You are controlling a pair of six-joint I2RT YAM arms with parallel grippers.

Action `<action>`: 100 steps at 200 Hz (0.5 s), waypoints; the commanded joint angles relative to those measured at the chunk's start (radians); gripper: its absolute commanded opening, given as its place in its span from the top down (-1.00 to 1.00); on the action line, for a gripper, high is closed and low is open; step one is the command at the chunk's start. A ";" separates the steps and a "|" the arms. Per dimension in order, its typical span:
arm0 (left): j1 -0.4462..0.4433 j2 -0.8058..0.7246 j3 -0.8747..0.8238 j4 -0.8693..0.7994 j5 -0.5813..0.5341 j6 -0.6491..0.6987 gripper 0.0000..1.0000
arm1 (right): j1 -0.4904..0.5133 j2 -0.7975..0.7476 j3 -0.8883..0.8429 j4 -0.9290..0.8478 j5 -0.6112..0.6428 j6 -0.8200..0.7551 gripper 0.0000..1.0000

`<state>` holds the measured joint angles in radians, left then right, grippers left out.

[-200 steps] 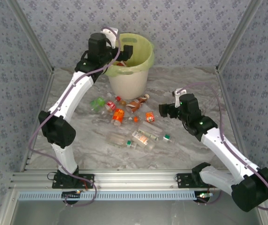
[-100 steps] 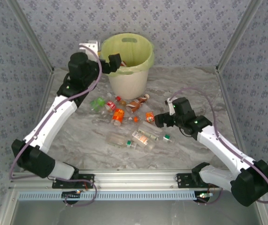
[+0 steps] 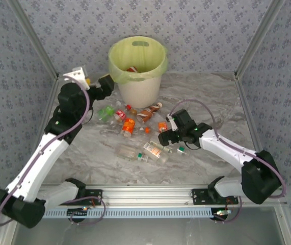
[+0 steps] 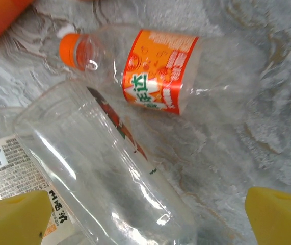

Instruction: Put the plastic bottles in the bin

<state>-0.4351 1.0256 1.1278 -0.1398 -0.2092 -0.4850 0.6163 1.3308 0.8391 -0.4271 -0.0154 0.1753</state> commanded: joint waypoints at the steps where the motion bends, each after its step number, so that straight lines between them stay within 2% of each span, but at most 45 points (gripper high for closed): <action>1: 0.022 -0.065 -0.063 -0.130 -0.155 -0.040 -0.99 | 0.016 0.040 0.045 -0.040 0.020 -0.007 -1.00; 24: 0.060 -0.133 -0.130 -0.206 -0.228 -0.110 -0.99 | 0.020 0.088 0.068 -0.045 0.051 0.001 -1.00; 58: 0.118 -0.207 -0.214 -0.227 -0.236 -0.187 -0.99 | 0.022 0.179 0.123 -0.073 0.027 -0.010 -1.00; 100: 0.139 -0.228 -0.221 -0.255 -0.237 -0.202 -0.99 | 0.020 0.309 0.231 -0.206 -0.010 -0.122 -1.00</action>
<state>-0.3038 0.8188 0.9035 -0.3759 -0.4202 -0.6575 0.6319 1.5734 1.0130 -0.5060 -0.0124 0.1329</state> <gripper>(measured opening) 0.994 0.999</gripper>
